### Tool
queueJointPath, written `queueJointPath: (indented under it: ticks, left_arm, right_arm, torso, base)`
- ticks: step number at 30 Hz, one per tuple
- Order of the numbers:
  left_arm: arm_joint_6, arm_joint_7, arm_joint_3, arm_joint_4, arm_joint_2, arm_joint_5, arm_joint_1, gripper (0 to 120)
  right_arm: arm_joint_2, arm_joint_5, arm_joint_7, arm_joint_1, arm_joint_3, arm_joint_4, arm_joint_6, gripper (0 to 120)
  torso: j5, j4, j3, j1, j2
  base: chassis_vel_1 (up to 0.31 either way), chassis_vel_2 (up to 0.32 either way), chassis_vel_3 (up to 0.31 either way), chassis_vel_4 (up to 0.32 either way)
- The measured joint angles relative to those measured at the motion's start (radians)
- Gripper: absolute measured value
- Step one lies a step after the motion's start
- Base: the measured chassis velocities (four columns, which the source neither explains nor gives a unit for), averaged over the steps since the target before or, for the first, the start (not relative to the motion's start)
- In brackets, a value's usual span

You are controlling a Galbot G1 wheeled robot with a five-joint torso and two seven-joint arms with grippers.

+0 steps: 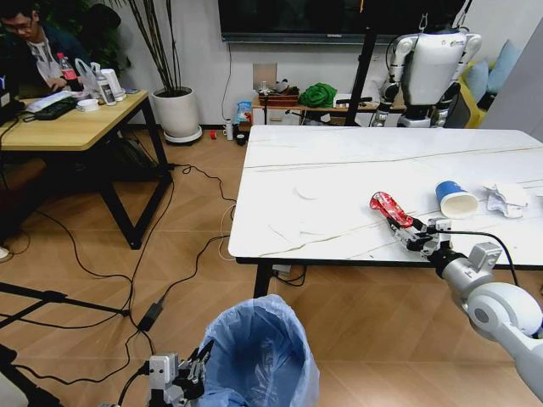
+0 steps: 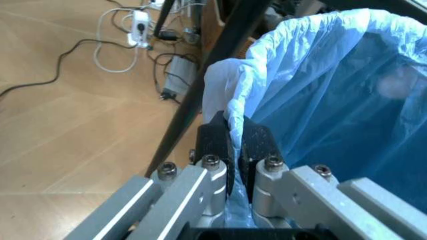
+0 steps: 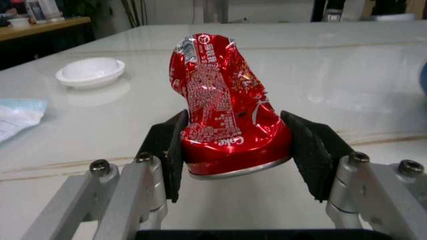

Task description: Pick up the trash bin and place the trash from the table into it.

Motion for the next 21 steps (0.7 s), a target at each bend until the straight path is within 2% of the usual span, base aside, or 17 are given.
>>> queueJointPath:
  ticks: [2, 3, 6, 8, 10, 15, 21]
  left_arm:
    - [0.0, 0.0, 0.01, 0.003, 0.02, -0.017, -0.014, 0]
    - [0.0, 0.0, 0.01, 0.003, 0.02, -0.017, -0.014, 0]
    - [0.0, -0.002, 0.033, 0.014, 0.059, -0.046, -0.043, 0]
    - [0.0, -0.002, 0.039, 0.018, 0.069, -0.052, -0.051, 0]
    - [0.0, -0.006, 0.049, 0.026, 0.09, -0.067, -0.069, 0]
    - [0.0, -0.023, 0.065, 0.03, 0.095, -0.09, -0.1, 0]
    - [0.001, -0.03, 0.074, 0.051, 0.089, -0.102, -0.123, 0]
  right_arm:
    - [0.001, 0.0, -0.012, -0.061, 0.08, 0.046, 0.007, 48]
    - [0.001, 0.0, -0.012, -0.061, 0.08, 0.046, 0.007, 48]
    - [0.014, 0.004, -0.033, -0.158, 0.2, 0.158, 0.028, 48]
    - [0.019, 0.005, -0.039, -0.18, 0.223, 0.191, 0.032, 48]
    - [0.028, 0.011, -0.066, -0.235, 0.263, 0.296, 0.046, 48]
    - [0.018, -0.001, -0.097, -0.299, 0.248, 0.4, 0.08, 48]
    - [-0.015, -0.045, -0.178, -0.343, 0.136, 0.452, 0.151, 48]
  torso:
    - [0.0002, -0.0002, 0.0, 0.0, 0.0]
    - [0.0002, -0.0002, 0.0, 0.0, 0.0]
    - [-0.0008, -0.0007, 0.0, 0.0, 0.0]
    - [-0.0007, -0.0009, 0.0, 0.0, 0.0]
    - [-0.0003, -0.0003, 0.0, 0.0, 0.0]
    - [-0.0001, 0.0, 0.0, 0.0, 0.0]
    - [0.0003, 0.0001, 0.0, 0.0, 0.0]
  base:
    - [0.0, 0.0, 0.0, 0.0]
    - [0.0, 0.0, 0.0, 0.0]
    - [0.0, 0.0, 0.0, 0.0]
    - [0.0, 0.0, 0.0, 0.0]
    - [0.0, 0.0, 0.0, 0.0]
    - [0.0, 0.0, 0.0, 0.0]
    - [0.0, 0.0, 0.0, 0.0]
